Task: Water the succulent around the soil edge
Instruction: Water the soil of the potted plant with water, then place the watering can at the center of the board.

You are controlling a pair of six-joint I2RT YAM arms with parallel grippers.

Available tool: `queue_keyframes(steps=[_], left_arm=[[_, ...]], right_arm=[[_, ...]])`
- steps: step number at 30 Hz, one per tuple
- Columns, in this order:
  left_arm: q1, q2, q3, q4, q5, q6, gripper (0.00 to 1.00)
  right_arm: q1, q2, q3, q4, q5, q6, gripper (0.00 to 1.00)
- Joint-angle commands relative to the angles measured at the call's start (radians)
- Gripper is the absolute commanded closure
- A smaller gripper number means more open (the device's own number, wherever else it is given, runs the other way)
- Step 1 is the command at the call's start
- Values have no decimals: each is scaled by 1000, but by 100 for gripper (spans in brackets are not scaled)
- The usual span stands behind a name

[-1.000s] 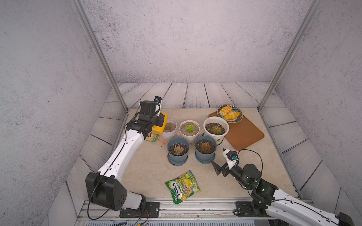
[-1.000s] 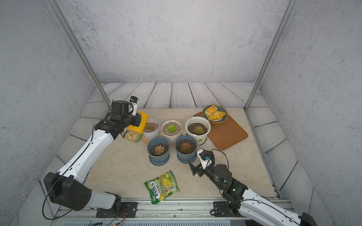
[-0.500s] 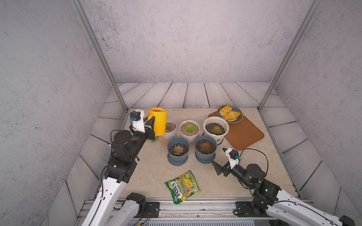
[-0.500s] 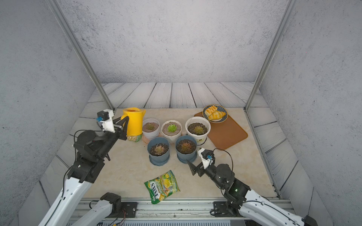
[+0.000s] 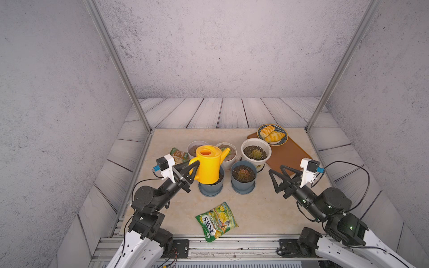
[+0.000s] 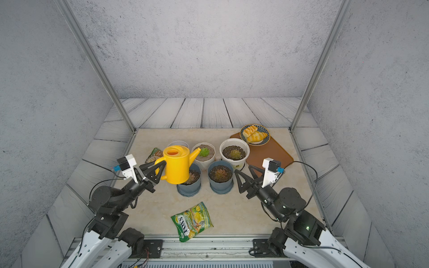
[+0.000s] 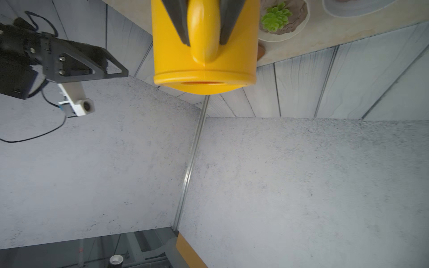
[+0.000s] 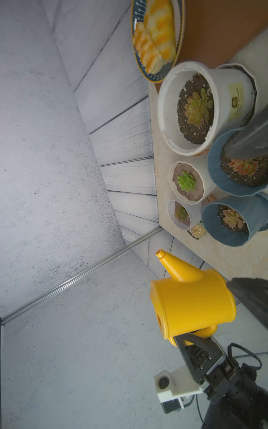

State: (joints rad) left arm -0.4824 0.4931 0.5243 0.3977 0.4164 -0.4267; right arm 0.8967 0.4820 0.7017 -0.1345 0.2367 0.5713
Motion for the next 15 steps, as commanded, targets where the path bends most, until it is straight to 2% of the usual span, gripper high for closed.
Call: queue_keyframes(steps=[1, 8, 15], left_arm=[[-100, 4, -8, 150, 7, 33, 100], [-250, 85, -47, 202, -21, 135, 100], [-287, 128, -52, 238, -23, 181, 100]], right_arm=[[5, 69, 18, 54, -63, 146, 18], [4, 168, 21, 172, -133, 232, 21], [4, 244, -10, 253, -181, 295, 26]])
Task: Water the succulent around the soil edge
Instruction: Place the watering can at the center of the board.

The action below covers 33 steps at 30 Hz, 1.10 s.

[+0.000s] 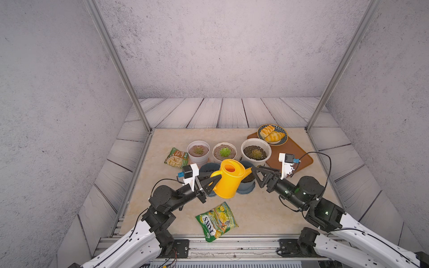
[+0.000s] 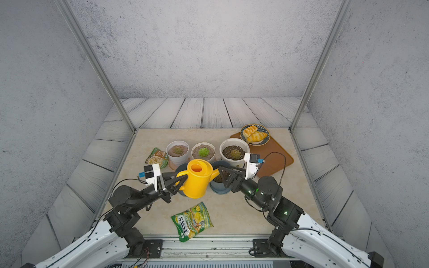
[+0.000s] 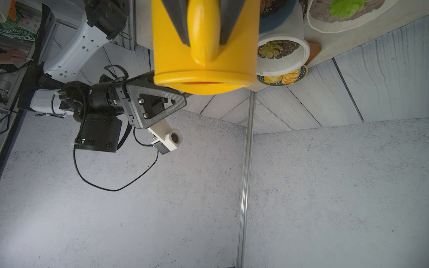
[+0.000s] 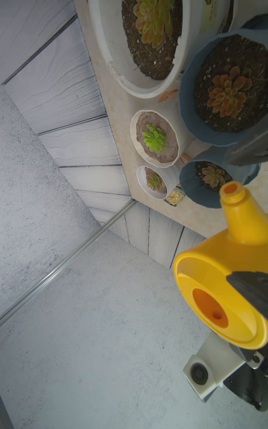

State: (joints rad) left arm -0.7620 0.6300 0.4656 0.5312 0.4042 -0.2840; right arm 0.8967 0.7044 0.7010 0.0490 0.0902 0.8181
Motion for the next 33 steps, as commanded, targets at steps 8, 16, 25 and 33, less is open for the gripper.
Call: queue_keyframes(steps=[8, 16, 25, 33], left_arm=[[-12, -4, 8, 128, 3, 37, 100], [-37, 21, 13, 139, 46, 36, 100], [-108, 104, 32, -8, 0, 189, 100], [-208, 244, 113, -172, 8, 330, 100]], right_arm=[[4, 58, -40, 99, -31, 125, 33], [4, 75, -58, 184, -61, 155, 42], [4, -21, 24, -11, -27, -2, 80], [4, -180, 88, -254, 192, -167, 84]])
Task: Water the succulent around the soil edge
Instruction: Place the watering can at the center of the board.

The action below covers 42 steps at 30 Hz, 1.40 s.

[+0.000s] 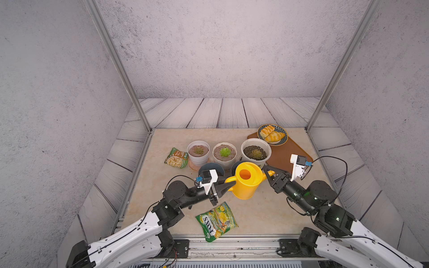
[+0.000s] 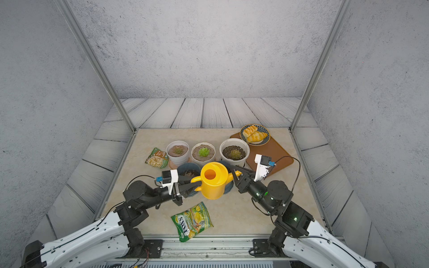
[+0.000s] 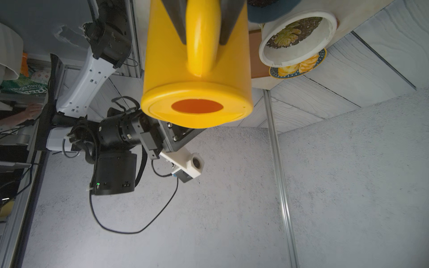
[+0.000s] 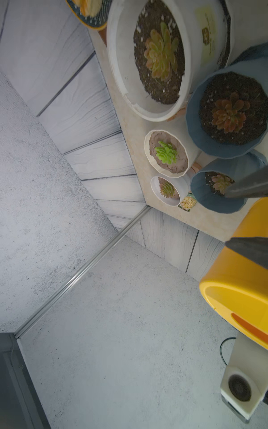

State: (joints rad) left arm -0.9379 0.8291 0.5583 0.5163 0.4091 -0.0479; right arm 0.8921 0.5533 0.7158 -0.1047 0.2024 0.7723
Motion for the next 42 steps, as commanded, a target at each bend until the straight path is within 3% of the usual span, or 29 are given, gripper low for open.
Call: queue_keyframes(steps=[1, 8, 15, 21, 22, 23, 24, 29, 42], left_arm=[[-49, 63, 32, -176, -3, 113, 100], [-148, 185, 152, -375, -66, 249, 100], [-175, 240, 157, -374, -119, 257, 100], [-176, 261, 114, -345, -191, 212, 100], [-176, 264, 105, -336, -189, 199, 100], [-176, 267, 98, -328, -183, 190, 100], [-176, 273, 87, -317, -176, 176, 100], [-175, 361, 37, -201, -178, 95, 100], [-212, 695, 187, -172, -215, 20, 98]], right_arm=[[8, -31, 93, -148, 99, -145, 84], [10, 27, 216, -428, 174, -275, 78], [8, 5, 224, -554, 284, -307, 72], [8, -95, 249, -657, 341, -334, 44], [8, -110, 259, -681, 359, -343, 33], [8, -126, 267, -698, 380, -352, 10], [8, -146, 271, -711, 401, -367, 1], [8, -256, 239, -719, 477, -422, 1], [8, -368, 119, -721, 531, -417, 1]])
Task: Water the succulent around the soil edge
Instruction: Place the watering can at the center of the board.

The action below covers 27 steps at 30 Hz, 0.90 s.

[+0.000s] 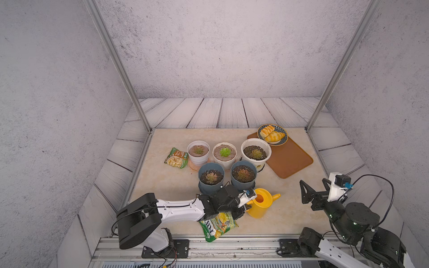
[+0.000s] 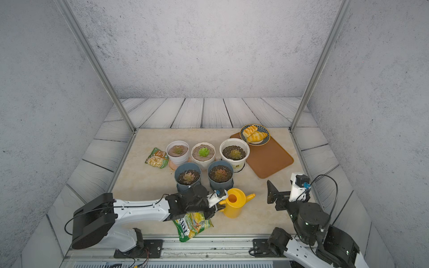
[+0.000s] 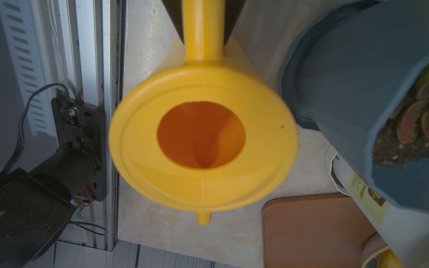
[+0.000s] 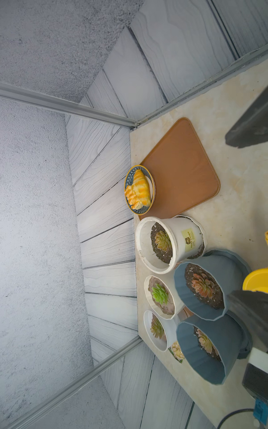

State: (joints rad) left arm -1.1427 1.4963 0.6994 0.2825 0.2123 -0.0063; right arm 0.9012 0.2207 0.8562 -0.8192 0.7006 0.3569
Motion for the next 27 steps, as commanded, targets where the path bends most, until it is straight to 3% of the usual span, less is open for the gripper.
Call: queue_keyframes(steps=[1, 5, 12, 18, 22, 25, 26, 27], left_arm=[[-7, 44, 47, 69, -25, -21, 95], [-6, 60, 51, 69, -66, -4, 90], [-7, 18, 27, 38, -64, 11, 54], [-7, -182, -52, -21, -105, -4, 32], [-6, -357, -54, -169, -176, 6, 22], [-7, -495, -53, -293, -284, 8, 14], [-7, -542, -61, -327, -336, 6, 3], [-7, -588, -75, -354, -393, 2, 2]], right_arm=[[0, -41, -35, 6, 26, 2, 1], [-1, -33, -76, 40, 3, 29, 1], [-1, 80, -124, 88, 4, 65, 1], [-16, 202, -191, 240, 243, 30, 1], [-177, 332, -218, 436, 219, -28, 1], [-403, 462, -224, 570, 58, -54, 1], [-487, 512, -230, 619, -3, -61, 1], [-548, 564, -249, 698, -57, -98, 1]])
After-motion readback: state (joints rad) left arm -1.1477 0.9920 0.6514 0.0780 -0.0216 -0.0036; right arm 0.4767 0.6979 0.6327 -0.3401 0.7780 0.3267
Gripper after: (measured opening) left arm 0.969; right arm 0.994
